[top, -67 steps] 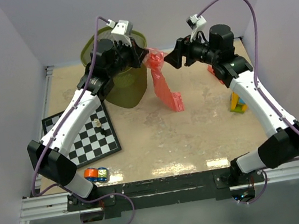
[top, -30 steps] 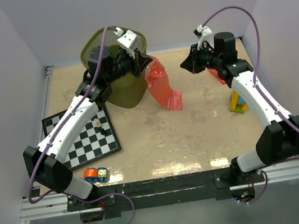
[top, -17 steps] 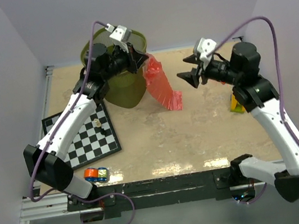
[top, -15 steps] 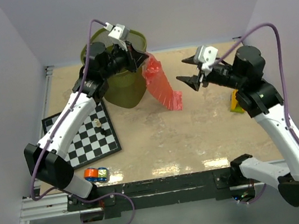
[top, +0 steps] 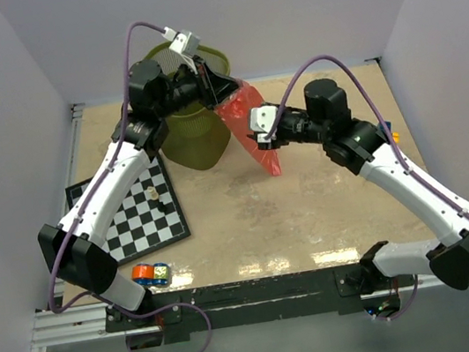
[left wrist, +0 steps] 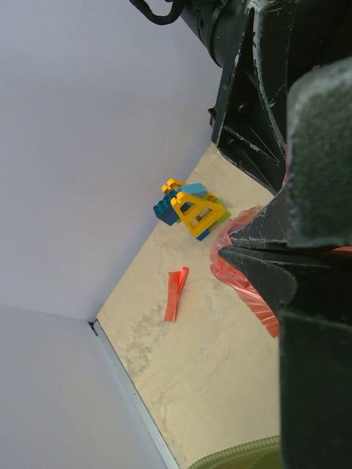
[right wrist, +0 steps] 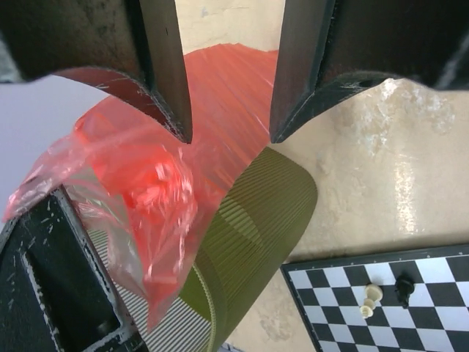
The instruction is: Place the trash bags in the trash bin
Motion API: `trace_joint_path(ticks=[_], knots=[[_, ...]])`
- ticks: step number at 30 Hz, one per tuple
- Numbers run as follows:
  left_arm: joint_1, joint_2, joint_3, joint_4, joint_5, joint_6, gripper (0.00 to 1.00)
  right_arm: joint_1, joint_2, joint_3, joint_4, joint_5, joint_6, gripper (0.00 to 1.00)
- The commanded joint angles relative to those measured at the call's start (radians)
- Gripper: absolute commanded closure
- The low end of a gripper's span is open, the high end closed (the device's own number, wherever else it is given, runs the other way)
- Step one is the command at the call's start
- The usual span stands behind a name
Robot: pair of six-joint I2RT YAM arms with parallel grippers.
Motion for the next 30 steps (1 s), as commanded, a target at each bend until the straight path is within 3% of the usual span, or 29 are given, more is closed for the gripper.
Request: trace_joint_path(ticks=[1, 7, 18, 22, 27, 30], knots=[[0.011, 0.0, 0.049, 0.057, 0.051, -0.045, 1.0, 0.031, -0.048, -0.016, 0.093, 0.104, -0.027, 0.47], [0.014, 0.002, 0.049, 0.062, 0.075, -0.063, 1.0, 0.057, -0.099, -0.091, 0.287, 0.255, 0.039, 0.43], [0.025, 0.028, 0.09, 0.079, 0.12, -0.122, 1.0, 0.076, -0.052, -0.127, 0.301, 0.209, -0.015, 0.35], [0.025, 0.031, 0.098, 0.09, 0.133, -0.14, 1.0, 0.097, -0.044, -0.156, 0.393, 0.255, -0.024, 0.36], [0.025, 0.031, 0.101, 0.1, 0.144, -0.168, 1.0, 0.151, -0.032, -0.2, 0.586, 0.449, -0.036, 0.41], [0.025, 0.031, 0.099, 0.099, 0.156, -0.168, 1.0, 0.168, -0.003, -0.194, 0.666, 0.515, -0.059, 0.52]])
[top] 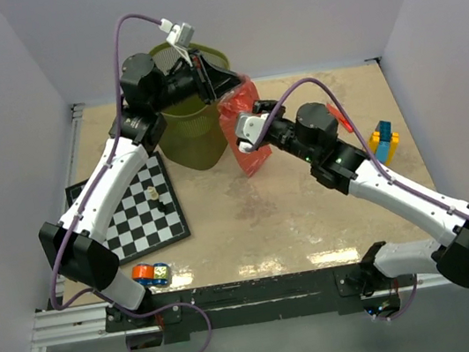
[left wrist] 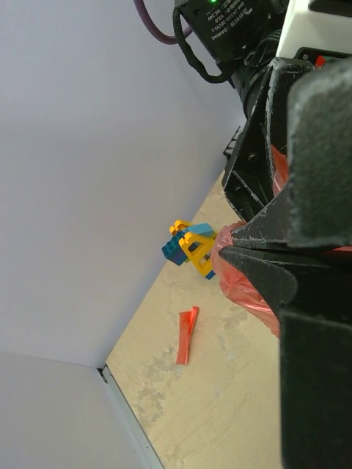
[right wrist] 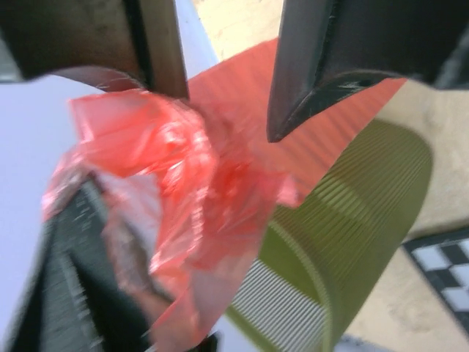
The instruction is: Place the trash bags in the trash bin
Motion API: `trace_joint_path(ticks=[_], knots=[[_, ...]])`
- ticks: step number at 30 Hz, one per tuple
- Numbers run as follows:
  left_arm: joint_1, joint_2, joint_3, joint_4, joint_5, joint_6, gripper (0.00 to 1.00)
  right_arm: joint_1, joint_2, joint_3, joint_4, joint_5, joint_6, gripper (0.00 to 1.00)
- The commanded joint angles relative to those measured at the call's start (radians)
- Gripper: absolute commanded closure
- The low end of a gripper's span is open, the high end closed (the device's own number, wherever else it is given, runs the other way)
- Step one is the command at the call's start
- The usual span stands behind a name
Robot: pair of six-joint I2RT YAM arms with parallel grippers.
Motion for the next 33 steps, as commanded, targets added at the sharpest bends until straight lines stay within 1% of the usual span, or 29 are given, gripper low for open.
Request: trace_joint_path(ticks=[1, 4, 5, 7, 10, 12, 14, 16, 19, 20, 21, 22, 23, 24, 25, 26, 27, 28, 29, 30, 33], knots=[[0.008, 0.005, 0.04, 0.04, 0.035, -0.042, 1.0, 0.028, 0.031, 0.011, 0.23, 0.174, -0.043, 0.56], [0.013, 0.003, 0.037, 0.043, 0.035, -0.042, 1.0, 0.03, 0.049, 0.033, 0.201, 0.181, -0.066, 0.84], [0.016, 0.003, 0.034, 0.043, 0.034, -0.039, 1.0, 0.03, 0.046, 0.043, 0.171, 0.167, -0.077, 0.9], [0.028, 0.003, 0.034, 0.026, 0.021, -0.004, 1.0, 0.03, 0.019, 0.05, 0.094, 0.104, -0.097, 1.0], [0.068, 0.009, 0.034, -0.008, 0.02, 0.108, 1.0, 0.028, -0.087, -0.004, -0.003, 0.015, -0.147, 1.0], [0.103, 0.02, 0.034, -0.031, 0.03, 0.162, 1.0, 0.028, -0.148, -0.013, -0.115, -0.048, -0.174, 1.0], [0.137, 0.032, 0.03, -0.043, 0.038, 0.203, 1.0, 0.028, -0.188, -0.007, -0.242, -0.086, -0.159, 1.0], [0.161, 0.046, 0.03, -0.054, 0.041, 0.237, 1.0, 0.028, -0.218, 0.005, -0.329, -0.111, -0.122, 1.0], [0.169, 0.065, 0.03, -0.055, 0.079, 0.256, 1.0, 0.028, -0.242, 0.013, -0.383, -0.134, -0.053, 1.0], [0.169, 0.068, 0.027, -0.042, 0.118, 0.253, 1.0, 0.028, -0.244, 0.014, -0.385, -0.137, -0.027, 1.0], [0.169, 0.068, 0.018, -0.011, 0.163, 0.243, 0.97, 0.028, -0.241, 0.019, -0.382, -0.14, 0.005, 1.0], [0.169, 0.06, 0.0, 0.028, 0.185, 0.23, 0.8, 0.028, -0.236, 0.022, -0.377, -0.14, 0.032, 1.0], [0.169, 0.037, -0.026, 0.074, 0.208, 0.22, 0.67, 0.022, -0.233, 0.027, -0.373, -0.146, 0.059, 1.0], [0.171, 0.005, -0.058, 0.123, 0.218, 0.229, 0.61, 0.015, -0.227, 0.028, -0.371, -0.161, 0.072, 1.0], [0.172, -0.024, -0.084, 0.156, 0.224, 0.269, 0.56, 0.01, -0.225, 0.031, -0.38, -0.171, 0.073, 1.0], [0.172, -0.061, -0.1, 0.156, 0.224, 0.341, 0.49, 0.007, -0.221, 0.033, -0.388, -0.172, 0.07, 1.0], [0.172, -0.09, -0.1, 0.103, 0.227, 0.428, 0.42, 0.005, -0.218, 0.039, -0.405, -0.175, 0.06, 1.0], [0.172, -0.121, -0.091, 0.025, 0.237, 0.557, 0.38, 0.004, -0.209, 0.05, -0.422, -0.177, 0.043, 1.0], [0.172, -0.144, -0.068, -0.058, 0.251, 0.695, 0.35, 0.004, -0.202, 0.065, -0.443, -0.183, 0.024, 1.0], [0.171, -0.161, -0.046, -0.186, 0.257, 0.845, 0.34, 0.004, -0.196, 0.079, -0.46, -0.192, 0.012, 1.0], [0.163, -0.207, 0.0, -0.458, 0.273, 1.247, 0.31, 0.002, -0.17, 0.12, -0.512, -0.212, -0.026, 1.0]])
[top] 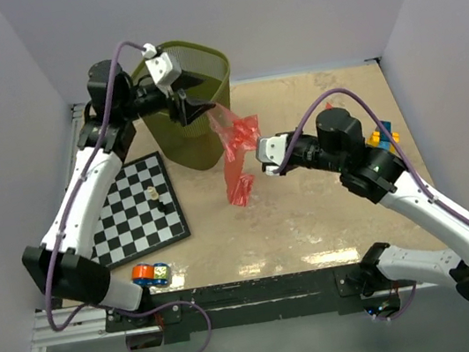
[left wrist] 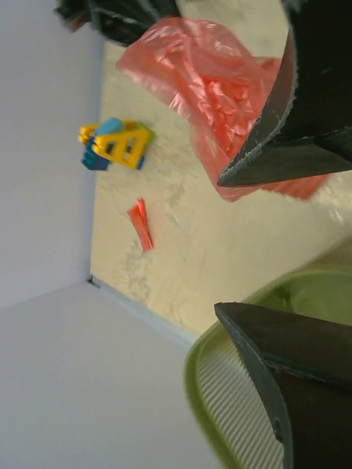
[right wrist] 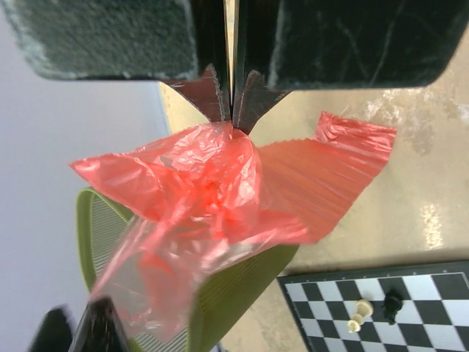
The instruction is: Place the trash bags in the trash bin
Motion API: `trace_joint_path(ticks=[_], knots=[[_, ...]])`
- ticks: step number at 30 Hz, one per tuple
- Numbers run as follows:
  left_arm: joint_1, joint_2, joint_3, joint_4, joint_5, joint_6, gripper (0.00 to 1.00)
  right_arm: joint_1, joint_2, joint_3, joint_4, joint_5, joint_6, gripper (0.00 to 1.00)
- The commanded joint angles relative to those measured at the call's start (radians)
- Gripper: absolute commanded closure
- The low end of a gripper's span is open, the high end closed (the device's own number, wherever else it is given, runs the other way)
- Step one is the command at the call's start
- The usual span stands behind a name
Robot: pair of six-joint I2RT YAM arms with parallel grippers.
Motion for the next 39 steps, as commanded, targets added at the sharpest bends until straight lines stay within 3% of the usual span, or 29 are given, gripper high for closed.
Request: trace_joint_path(ticks=[1, 5, 8, 11, 17, 22, 26, 31, 34, 36, 39], knots=[[-0.011, -0.136, 0.095, -0.347, 0.058, 0.735, 0.3, -0.003, 0.028, 0.1, -0.085, -0.059, -0.041, 1.0], [-0.082, -0.142, 0.138, -0.629, 0.065, 1.096, 0.27, -0.003, 0.054, 0.126, -0.107, -0.079, -0.063, 1.0], [-0.155, -0.137, 0.156, -0.749, 0.024, 1.207, 0.27, -0.001, 0.091, 0.158, -0.123, -0.078, -0.052, 1.0], [-0.189, -0.137, 0.144, -0.75, 0.006, 1.111, 0.3, -0.003, 0.094, 0.167, -0.101, -0.073, -0.045, 1.0], [-0.212, -0.157, 0.05, -0.525, -0.031, 0.775, 0.34, -0.001, 0.099, 0.175, -0.096, -0.061, -0.035, 1.0], [-0.225, -0.124, 0.06, -0.51, -0.036, 0.666, 0.39, -0.001, 0.103, 0.183, -0.087, -0.061, -0.035, 1.0], [-0.232, -0.099, 0.064, -0.524, -0.071, 0.662, 0.48, -0.001, 0.108, 0.186, -0.07, -0.05, -0.015, 1.0], [-0.234, -0.076, 0.098, -0.673, -0.132, 0.799, 0.64, -0.004, 0.1, 0.169, -0.051, 0.011, -0.005, 1.0], [-0.234, -0.082, 0.09, -0.716, -0.146, 0.848, 0.77, -0.017, 0.096, 0.157, -0.051, 0.01, 0.006, 1.0], [-0.232, -0.088, 0.075, -0.718, -0.157, 0.866, 0.91, -0.024, 0.09, 0.15, -0.05, 0.01, 0.011, 1.0], [-0.219, -0.113, 0.046, -0.707, -0.189, 0.892, 1.0, -0.058, 0.09, 0.153, -0.071, 0.01, -0.011, 1.0]])
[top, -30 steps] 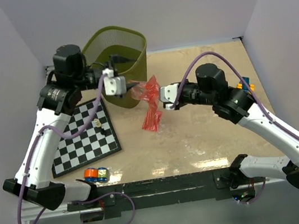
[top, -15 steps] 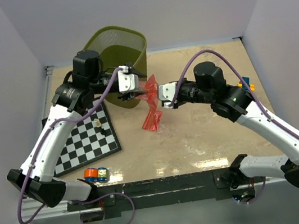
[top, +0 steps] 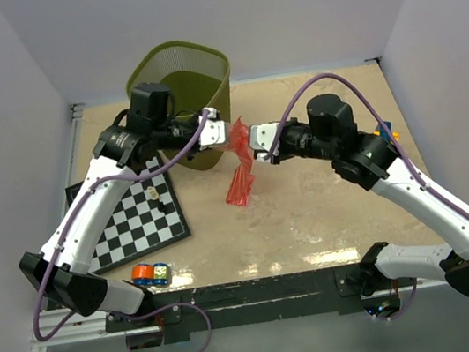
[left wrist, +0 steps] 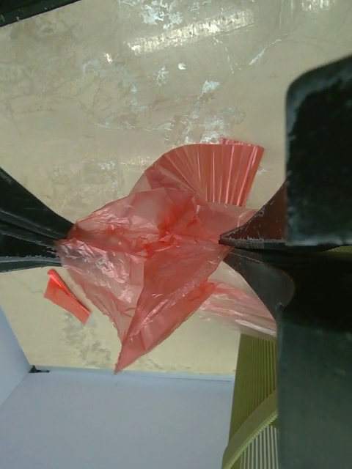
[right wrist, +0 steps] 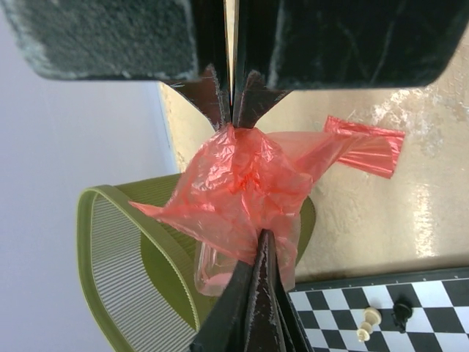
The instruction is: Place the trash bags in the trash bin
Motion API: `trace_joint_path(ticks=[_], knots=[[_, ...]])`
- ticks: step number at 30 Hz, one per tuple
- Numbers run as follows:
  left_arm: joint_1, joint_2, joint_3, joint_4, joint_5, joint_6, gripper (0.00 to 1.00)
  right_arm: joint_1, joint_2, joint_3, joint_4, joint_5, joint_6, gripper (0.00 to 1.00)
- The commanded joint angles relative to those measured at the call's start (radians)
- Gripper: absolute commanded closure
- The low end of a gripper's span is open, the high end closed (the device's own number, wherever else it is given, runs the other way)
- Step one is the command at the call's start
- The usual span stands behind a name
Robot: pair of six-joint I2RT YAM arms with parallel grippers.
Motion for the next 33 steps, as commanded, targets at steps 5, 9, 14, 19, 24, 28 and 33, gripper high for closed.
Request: trace_joint_path(ticks=[5, 9, 14, 19, 24, 28, 33], knots=[[0.077, -0.116, -0.071, 0.017, -0.021, 0.161, 1.0, -0.19, -0.021, 0.013, -0.036, -0.052, -0.084, 1.0], [0.108, -0.155, -0.112, 0.028, -0.021, 0.232, 1.0, -0.229, -0.029, 0.002, -0.062, -0.059, -0.15, 1.0], [0.114, -0.184, -0.137, 0.065, -0.027, 0.279, 1.0, -0.23, -0.034, -0.008, -0.061, -0.039, -0.183, 1.0], [0.116, -0.193, -0.129, 0.048, -0.044, 0.368, 1.0, -0.24, -0.038, -0.022, -0.042, 0.007, -0.212, 1.0], [0.131, -0.19, -0.122, 0.039, -0.085, 0.476, 1.0, -0.243, -0.061, -0.041, -0.047, 0.025, -0.23, 1.0], [0.165, -0.173, -0.102, 0.028, -0.084, 0.503, 1.0, -0.249, -0.075, -0.059, -0.05, 0.042, -0.221, 1.0], [0.174, -0.172, -0.091, 0.032, -0.061, 0.505, 1.0, -0.257, -0.087, -0.074, -0.041, 0.059, -0.215, 1.0]])
